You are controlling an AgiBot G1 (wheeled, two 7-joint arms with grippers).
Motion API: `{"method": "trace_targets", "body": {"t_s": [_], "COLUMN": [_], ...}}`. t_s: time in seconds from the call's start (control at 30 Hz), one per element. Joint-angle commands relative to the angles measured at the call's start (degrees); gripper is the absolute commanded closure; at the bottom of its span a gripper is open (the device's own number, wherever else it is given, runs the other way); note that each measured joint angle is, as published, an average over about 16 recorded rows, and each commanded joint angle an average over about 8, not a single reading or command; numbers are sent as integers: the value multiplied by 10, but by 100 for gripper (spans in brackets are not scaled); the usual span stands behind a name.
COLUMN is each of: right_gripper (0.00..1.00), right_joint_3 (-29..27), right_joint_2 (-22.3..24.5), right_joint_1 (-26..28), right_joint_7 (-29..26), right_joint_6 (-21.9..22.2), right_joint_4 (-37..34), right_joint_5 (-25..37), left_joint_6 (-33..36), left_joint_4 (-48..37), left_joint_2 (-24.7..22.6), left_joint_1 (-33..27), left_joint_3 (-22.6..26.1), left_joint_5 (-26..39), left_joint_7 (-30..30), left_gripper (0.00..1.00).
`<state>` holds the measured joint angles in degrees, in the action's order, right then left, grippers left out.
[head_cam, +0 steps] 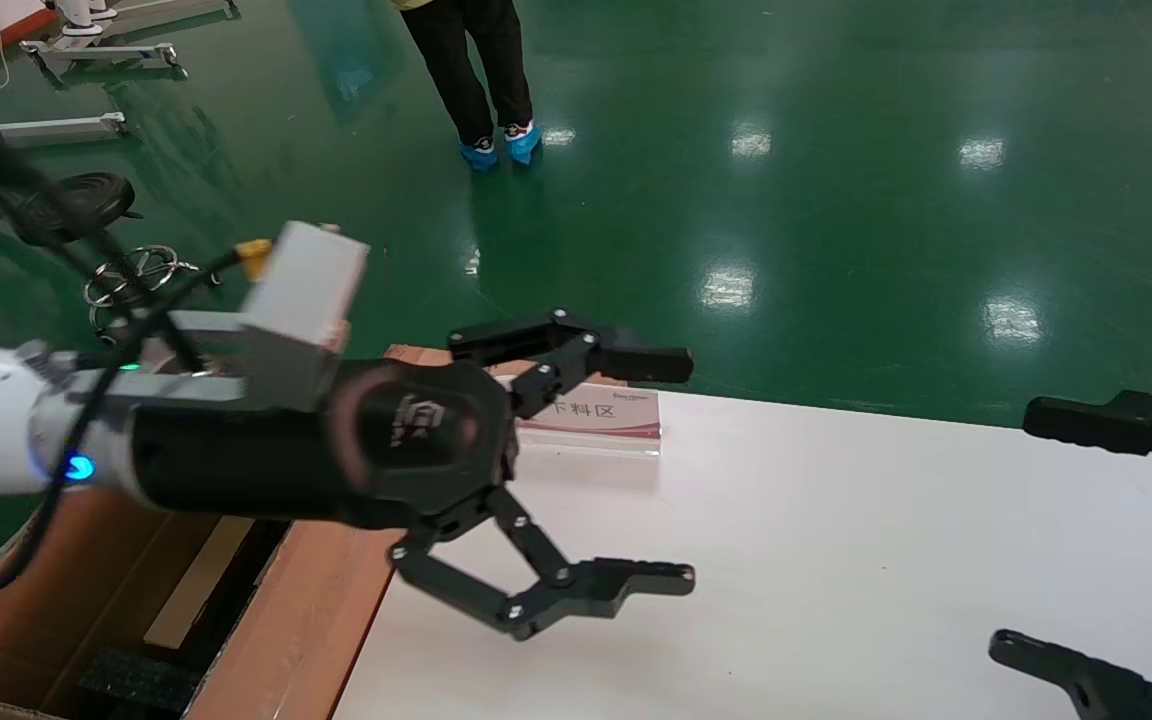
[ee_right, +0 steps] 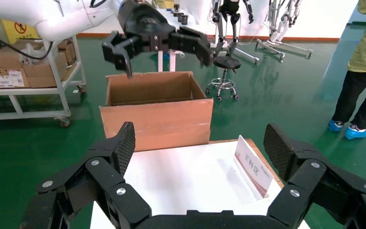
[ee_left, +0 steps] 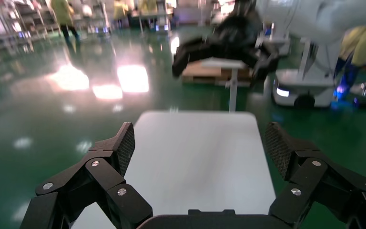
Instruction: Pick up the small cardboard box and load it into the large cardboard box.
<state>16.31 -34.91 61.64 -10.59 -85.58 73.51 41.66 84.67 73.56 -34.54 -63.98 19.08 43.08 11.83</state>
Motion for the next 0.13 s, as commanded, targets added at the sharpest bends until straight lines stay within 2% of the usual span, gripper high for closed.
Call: {"method": "trace_targets", "body": {"t_s": [0.03,0.13], "right_gripper": [0,0], "right_joint_3": [-1,-1], "right_joint_2": [0,0], "right_joint_1": [0,0], "right_joint_7": [0,-1], "right_joint_6": [0,0], "right_joint_4": [0,0], "right_joint_5": [1,1], "left_joint_6": [10,10], "left_joint_4": [0,0], "left_joint_2": [-5,-5], "left_joint_1": [24,24], "left_joint_3": [-30,-30], "left_joint_5": [-12,-12], "left_joint_7": [-11,-11], "left_gripper": [0,0]}}
